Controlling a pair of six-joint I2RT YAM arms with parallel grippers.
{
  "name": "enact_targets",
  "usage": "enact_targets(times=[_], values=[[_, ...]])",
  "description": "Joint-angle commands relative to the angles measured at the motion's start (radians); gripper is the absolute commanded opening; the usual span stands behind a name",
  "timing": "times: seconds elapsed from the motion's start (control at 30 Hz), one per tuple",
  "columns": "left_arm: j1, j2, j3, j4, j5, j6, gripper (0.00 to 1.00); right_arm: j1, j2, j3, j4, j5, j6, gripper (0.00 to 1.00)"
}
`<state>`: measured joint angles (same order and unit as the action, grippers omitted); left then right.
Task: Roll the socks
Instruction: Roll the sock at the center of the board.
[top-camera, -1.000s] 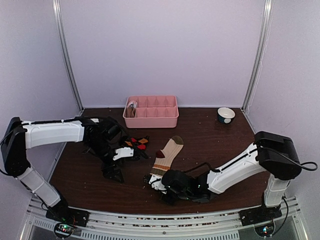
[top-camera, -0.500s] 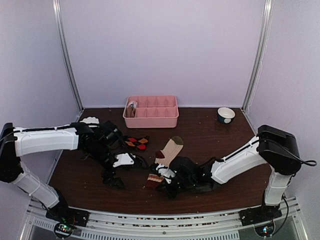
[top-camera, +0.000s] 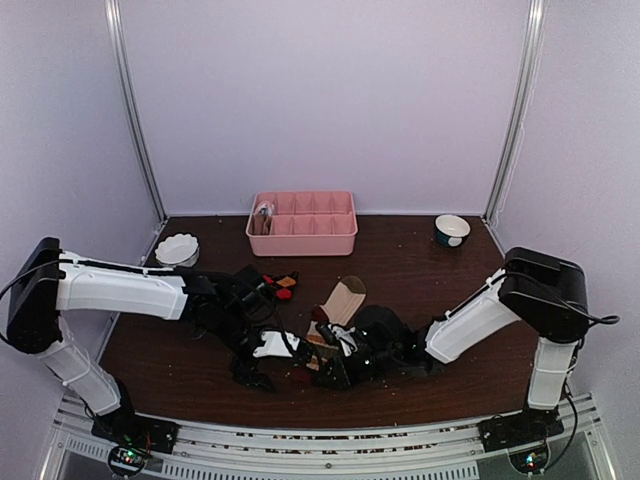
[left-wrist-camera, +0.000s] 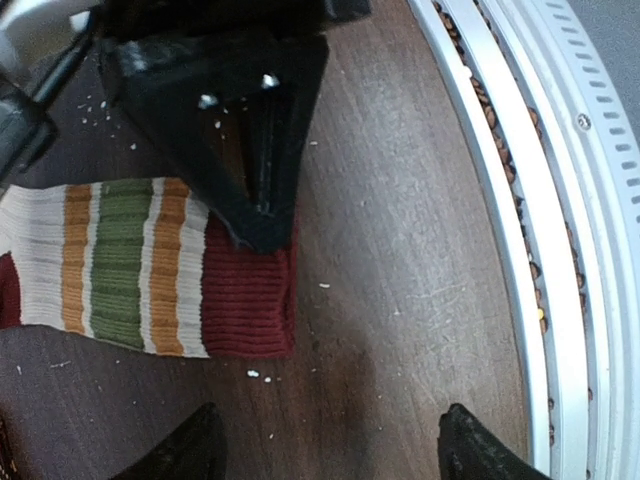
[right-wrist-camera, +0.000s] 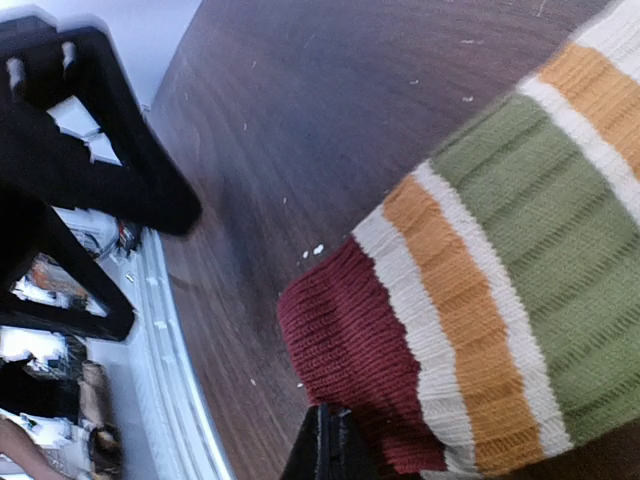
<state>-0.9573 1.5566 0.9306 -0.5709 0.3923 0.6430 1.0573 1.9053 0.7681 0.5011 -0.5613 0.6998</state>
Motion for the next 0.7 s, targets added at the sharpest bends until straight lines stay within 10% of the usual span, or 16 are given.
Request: enact_targets(times=[0.0, 0.67], values=[[-0.026, 0.050, 0.046, 0.053, -0.019, 0.070, 0.70, -0.036, 0.024, -0.051, 0.239, -0.070, 0.228, 0.00], [-0.074, 0.200, 0.046, 0.164, -0.149, 0.128, 0.44, -0.061, 0.109, -0.103, 0.471, -0.105, 0.397, 0.00]])
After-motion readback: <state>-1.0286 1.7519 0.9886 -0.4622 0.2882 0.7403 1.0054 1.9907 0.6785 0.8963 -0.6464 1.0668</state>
